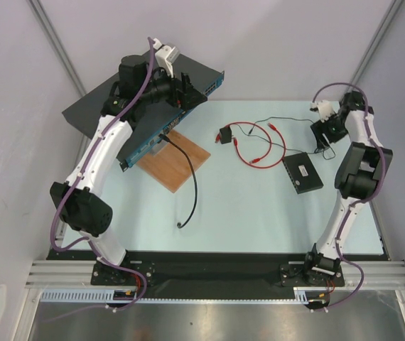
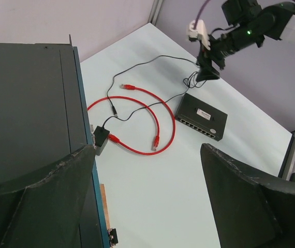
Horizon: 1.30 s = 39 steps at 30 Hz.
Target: Insert the plug into the switch port
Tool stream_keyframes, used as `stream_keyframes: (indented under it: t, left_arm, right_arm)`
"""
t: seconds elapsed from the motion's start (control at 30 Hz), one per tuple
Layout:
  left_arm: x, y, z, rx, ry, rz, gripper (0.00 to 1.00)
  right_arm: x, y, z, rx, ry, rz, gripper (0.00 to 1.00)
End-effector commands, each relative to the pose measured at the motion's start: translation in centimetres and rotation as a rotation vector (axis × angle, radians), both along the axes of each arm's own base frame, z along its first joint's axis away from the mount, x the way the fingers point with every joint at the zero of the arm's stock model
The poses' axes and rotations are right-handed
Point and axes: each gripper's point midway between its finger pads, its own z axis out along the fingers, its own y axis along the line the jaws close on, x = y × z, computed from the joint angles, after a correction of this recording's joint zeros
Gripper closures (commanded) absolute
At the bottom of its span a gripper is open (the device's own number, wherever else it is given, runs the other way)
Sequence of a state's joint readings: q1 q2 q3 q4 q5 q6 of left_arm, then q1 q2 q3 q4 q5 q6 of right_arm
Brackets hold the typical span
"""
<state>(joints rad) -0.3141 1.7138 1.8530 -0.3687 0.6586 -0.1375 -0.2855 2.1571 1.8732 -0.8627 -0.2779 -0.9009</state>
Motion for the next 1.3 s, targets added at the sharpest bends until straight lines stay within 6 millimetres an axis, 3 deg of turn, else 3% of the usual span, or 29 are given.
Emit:
stream_keyframes:
  t: [0.0,0.03,0.1,0.13,0.3,0.33,0.47,0.7,0.87,1.0,1.1,1.13,1.2,1.27]
  left_arm:
    - [-0.8,-0.3,2.2,-0.005,-0.083,-0.030,0.11]
    - [-0.9,-0.4,2.3,-0.008,-0.083,-0.033,0.11]
    - [-0.8,-0.3,2.3,-0.007,-0.079,-0.028,0.11]
    - [-0.8,-0.3,2.3,-0.005,-0.078,-0.026,0.11]
    - [-0.5,0.1,2.3,0.010,-0.081,0.006,0.11]
    - [-0.5,0.3,2.2,0.014,-0.079,0.008,0.11]
    - [-0.6,0.4,2.1,0.023,-0.075,0.017,0.11]
    - [-0.4,0.6,1.8,0.034,-0.077,0.024,0.11]
    - [-0.2,0.1,1.7,0.017,-0.055,0.007,0.11]
    - [-0.3,-0.3,1.8,-0.004,-0.034,-0.014,0.10]
    - [-0.6,-0.7,2.2,-0.032,-0.025,-0.037,0.11]
    - [-0.7,-0.9,2.2,-0.042,-0.013,-0.039,0.11]
    - [-0.8,-1.2,2.4,-0.058,-0.012,-0.055,0.11]
    - [-0.9,-1.4,2.9,-0.080,-0.010,-0.067,0.11]
  right_arm:
    - [6.2,3.8,5.3,0.020,-0.190,0.051,0.28]
    - [7.0,4.5,5.5,0.026,-0.206,0.058,0.19]
    - [9.3,6.6,4.9,0.040,-0.234,0.070,0.14]
    - [10.6,7.2,5.9,0.028,-0.275,0.075,0.13]
    - [15.0,9.2,5.2,-0.012,-0.384,0.073,0.18]
    - [15.6,9.6,4.4,-0.011,-0.389,0.058,0.21]
    - [17.7,8.4,3.3,-0.012,-0.433,-0.066,0.27]
    - [17.3,4.7,0.0,0.053,-0.372,-0.256,0.25]
    - [15.8,4.8,-2.7,0.092,-0.275,-0.241,0.30]
    - [13.9,6.6,-4.2,0.190,-0.175,-0.192,0.39]
    - [12.7,7.7,-4.4,0.235,-0.125,-0.152,0.55]
    - [12.5,8.0,-4.1,0.247,-0.119,-0.144,0.66]
    - [11.9,8.4,-3.9,0.269,-0.098,-0.139,0.73]
    - [11.7,8.6,-3.0,0.275,-0.097,-0.137,0.94]
